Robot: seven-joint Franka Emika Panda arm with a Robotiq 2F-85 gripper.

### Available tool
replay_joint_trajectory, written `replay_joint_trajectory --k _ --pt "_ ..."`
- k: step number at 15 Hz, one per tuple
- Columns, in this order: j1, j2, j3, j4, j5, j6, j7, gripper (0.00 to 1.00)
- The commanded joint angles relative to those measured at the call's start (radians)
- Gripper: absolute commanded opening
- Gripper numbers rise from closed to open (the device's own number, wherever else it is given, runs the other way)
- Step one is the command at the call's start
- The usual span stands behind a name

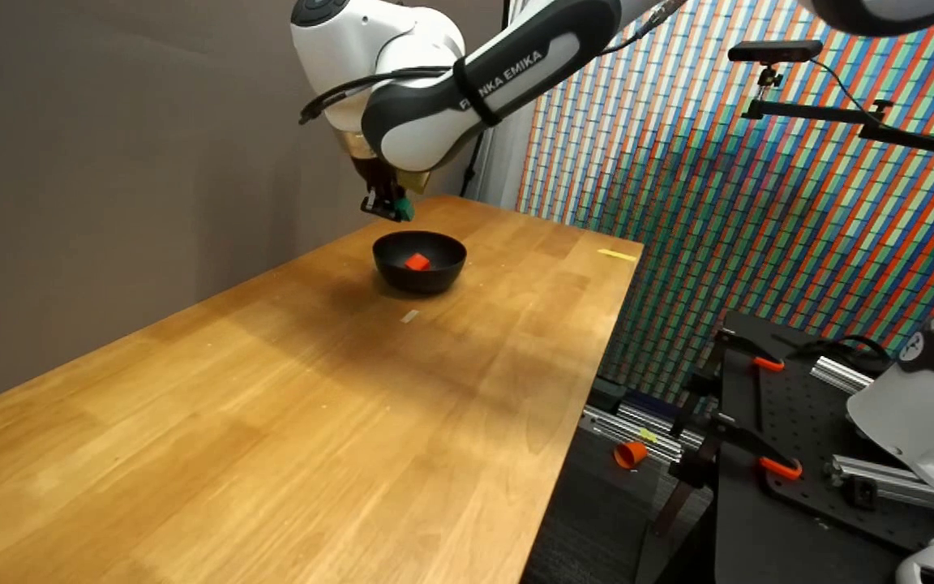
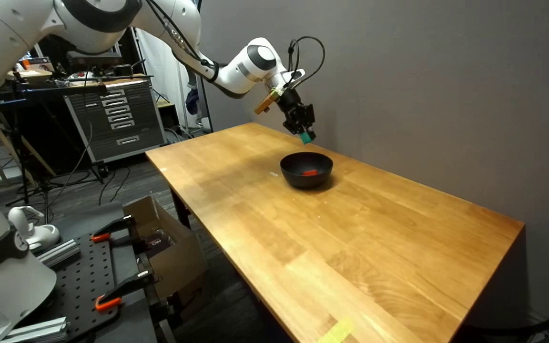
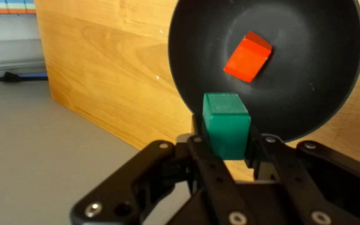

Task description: Pick up the orange and green blocks from the table and put them in the black bowl.

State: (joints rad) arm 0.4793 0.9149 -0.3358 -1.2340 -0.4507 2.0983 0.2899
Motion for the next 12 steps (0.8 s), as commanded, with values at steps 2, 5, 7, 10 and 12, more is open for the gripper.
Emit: replay_joint_trajectory --k 2,5,7,10,12 --pt "-0.044 -0.211 0.088 -0.248 -0.025 -0.052 0.05 0.61" --pt "-0.112 -0.307 0.176 -0.358 0.022 -0.044 -0.007 0.84" --pt "-0.167 -0.383 0.242 -0.451 0.061 -0.034 -0.07 0.99" --pt "-0.24 -0.525 0.329 -0.6 0.155 -0.037 -0.166 1.0" --pt "-0.284 -0.615 0.375 -0.699 0.251 -0.065 -0.219 1.0"
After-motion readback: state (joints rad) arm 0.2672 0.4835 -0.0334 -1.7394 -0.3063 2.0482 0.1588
